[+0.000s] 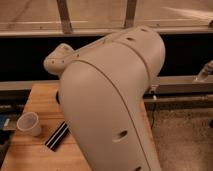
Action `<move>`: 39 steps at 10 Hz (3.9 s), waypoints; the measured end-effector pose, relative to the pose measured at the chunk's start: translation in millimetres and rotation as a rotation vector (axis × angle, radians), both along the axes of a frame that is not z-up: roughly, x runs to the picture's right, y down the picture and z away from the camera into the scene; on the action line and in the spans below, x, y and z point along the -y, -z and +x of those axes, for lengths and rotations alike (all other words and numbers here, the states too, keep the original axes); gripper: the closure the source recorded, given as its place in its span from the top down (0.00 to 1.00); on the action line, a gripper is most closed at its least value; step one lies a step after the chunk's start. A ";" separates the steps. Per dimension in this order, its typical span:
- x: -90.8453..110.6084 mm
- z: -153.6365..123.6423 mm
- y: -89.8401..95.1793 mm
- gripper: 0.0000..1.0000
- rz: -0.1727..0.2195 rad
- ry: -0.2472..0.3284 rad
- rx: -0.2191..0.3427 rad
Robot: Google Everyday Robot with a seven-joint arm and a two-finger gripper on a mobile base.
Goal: Stand the bottle upright
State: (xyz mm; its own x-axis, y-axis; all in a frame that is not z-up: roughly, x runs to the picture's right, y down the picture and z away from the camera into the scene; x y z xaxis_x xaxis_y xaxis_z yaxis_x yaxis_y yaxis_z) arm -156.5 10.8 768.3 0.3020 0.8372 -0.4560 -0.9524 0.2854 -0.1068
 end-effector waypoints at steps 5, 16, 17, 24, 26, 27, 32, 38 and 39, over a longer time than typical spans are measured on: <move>-10.0 9.9 -10.9 0.00 0.030 -0.047 0.072; -14.9 2.6 -6.9 0.00 0.063 -0.003 0.057; -13.2 -3.1 -5.9 0.00 0.071 0.005 0.058; -8.6 -4.3 -8.3 0.00 0.082 0.012 0.041; -7.2 -2.3 -8.8 0.00 0.079 -0.003 0.048; -7.3 -1.0 -9.7 0.00 0.067 -0.012 0.062; -7.7 -2.1 -9.6 0.00 0.066 -0.008 0.065; 0.8 22.0 -21.0 0.00 0.089 0.001 -0.027; 2.4 27.4 -22.9 0.00 0.093 -0.001 -0.045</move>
